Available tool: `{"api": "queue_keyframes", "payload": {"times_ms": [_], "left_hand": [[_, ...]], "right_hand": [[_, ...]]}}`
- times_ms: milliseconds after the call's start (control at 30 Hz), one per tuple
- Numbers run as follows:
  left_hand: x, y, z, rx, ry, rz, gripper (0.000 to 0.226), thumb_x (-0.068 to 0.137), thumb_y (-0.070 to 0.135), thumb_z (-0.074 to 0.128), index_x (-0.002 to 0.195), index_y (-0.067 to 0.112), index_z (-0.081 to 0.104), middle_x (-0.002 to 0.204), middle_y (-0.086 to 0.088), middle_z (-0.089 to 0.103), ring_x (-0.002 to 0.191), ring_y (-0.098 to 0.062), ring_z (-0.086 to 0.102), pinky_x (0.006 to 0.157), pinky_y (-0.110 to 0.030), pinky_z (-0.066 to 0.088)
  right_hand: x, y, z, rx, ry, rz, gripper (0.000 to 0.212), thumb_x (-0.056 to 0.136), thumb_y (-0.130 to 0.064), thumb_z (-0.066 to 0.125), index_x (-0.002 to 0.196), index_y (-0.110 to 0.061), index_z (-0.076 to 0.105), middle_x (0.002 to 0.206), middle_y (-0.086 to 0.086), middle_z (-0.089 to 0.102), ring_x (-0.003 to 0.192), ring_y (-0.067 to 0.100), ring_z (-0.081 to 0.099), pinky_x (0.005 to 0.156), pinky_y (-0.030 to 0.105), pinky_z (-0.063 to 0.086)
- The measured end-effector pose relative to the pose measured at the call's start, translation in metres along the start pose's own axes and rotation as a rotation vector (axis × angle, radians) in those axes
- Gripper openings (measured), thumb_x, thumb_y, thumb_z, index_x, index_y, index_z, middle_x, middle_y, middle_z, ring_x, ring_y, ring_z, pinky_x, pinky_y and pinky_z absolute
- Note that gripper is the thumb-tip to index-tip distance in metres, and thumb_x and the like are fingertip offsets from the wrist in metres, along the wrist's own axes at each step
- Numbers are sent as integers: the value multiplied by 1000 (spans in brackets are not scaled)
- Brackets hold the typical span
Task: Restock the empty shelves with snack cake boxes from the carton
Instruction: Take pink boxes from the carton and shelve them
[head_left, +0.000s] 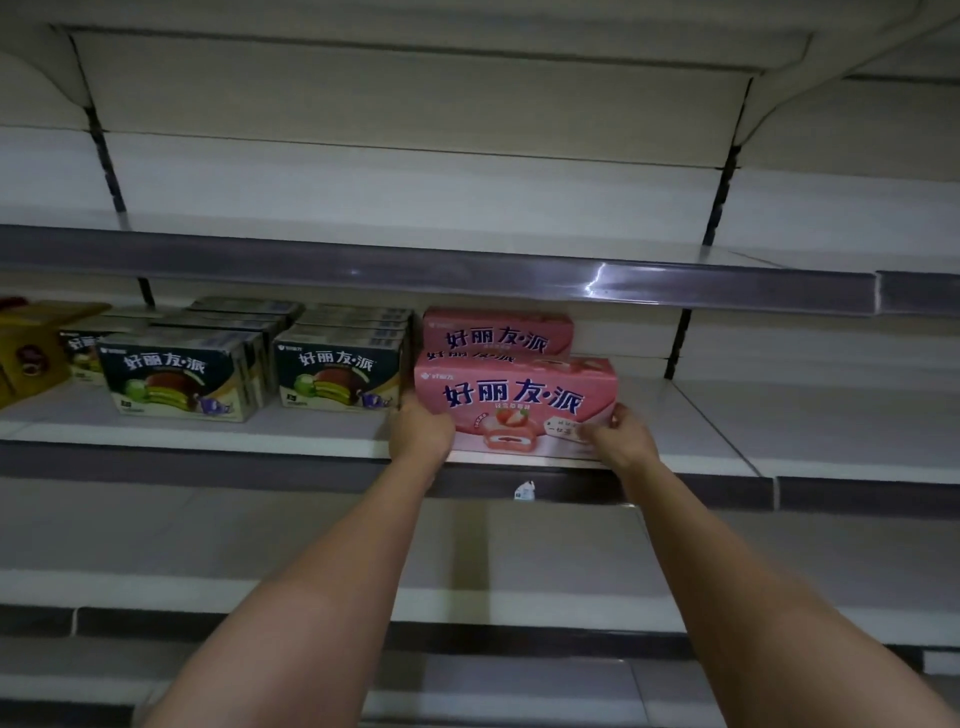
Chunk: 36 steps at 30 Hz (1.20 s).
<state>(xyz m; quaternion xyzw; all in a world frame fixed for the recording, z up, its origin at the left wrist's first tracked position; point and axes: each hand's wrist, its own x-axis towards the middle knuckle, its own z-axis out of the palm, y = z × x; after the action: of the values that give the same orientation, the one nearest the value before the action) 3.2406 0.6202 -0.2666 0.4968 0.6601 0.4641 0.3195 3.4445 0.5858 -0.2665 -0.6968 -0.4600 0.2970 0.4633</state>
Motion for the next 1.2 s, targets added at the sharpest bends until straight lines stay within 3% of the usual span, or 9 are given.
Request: {"api": "queue_keyframes", "payload": {"times_ms": [100,200,433,600,767,900,1000,1133,1200], "left_hand": [[16,-1,9,72,7,-16,41,88,8,52,128,5,46,126,-18,57,113,-36,55,85,-33,43],[33,2,21,84,-4,-16,56,89,17,54,140,10,31,139,-19,43,118,-37,50,91,-37,43],[60,8,41,96,37,-1,60,95,27,46,145,7,20,147,-18,29,129,-34,38,101,-42,37],[69,12,46,69,21,-11,58,96,27,46,145,9,20,147,-17,30,128,-34,38,101,-43,36],[83,12,48,-22,-43,-54,69,92,21,54,148,8,15,149,-15,30,130,-33,38,102,-41,36],[100,6,55,-90,-76,-40,73,82,20,61,146,13,26,141,-11,44,121,-31,48,101,-46,45],[114,-3,61,-45,-72,-16,59,82,25,56,138,18,38,129,-8,54,112,-29,54,96,-47,48],[131,-18,70,-45,-95,-45,52,77,33,52,128,22,46,121,-6,58,103,-27,56,91,-47,51],[130,-18,68,-26,-113,-75,57,75,33,51,130,22,43,124,-9,57,104,-28,56,91,-48,51]], "right_hand": [[23,-1,8,47,-13,-22,32,83,-9,66,114,-12,57,116,10,64,100,25,60,91,38,49],[42,-8,17,122,-38,-26,27,80,-8,71,102,-15,56,107,7,64,95,24,59,91,37,49],[78,-2,33,136,48,-7,36,84,-17,66,117,-7,58,114,13,65,94,26,60,77,30,45],[85,-12,39,119,-35,-37,32,75,-21,79,100,-14,60,103,8,65,98,26,61,93,38,49],[90,-20,43,142,-34,-47,30,76,-11,76,102,-10,61,113,15,66,105,32,61,97,41,47],[92,-20,46,182,0,-37,29,77,-8,74,102,-9,60,114,16,65,105,33,61,96,41,48],[92,-22,46,146,12,-7,47,76,-17,76,117,-3,58,117,14,64,106,31,60,97,42,47],[86,-31,43,126,-11,29,29,81,-14,71,106,-6,60,114,14,64,102,29,58,94,39,47],[83,-35,41,121,-32,44,36,82,-16,70,114,-5,58,117,14,62,106,29,57,89,34,44]]}}
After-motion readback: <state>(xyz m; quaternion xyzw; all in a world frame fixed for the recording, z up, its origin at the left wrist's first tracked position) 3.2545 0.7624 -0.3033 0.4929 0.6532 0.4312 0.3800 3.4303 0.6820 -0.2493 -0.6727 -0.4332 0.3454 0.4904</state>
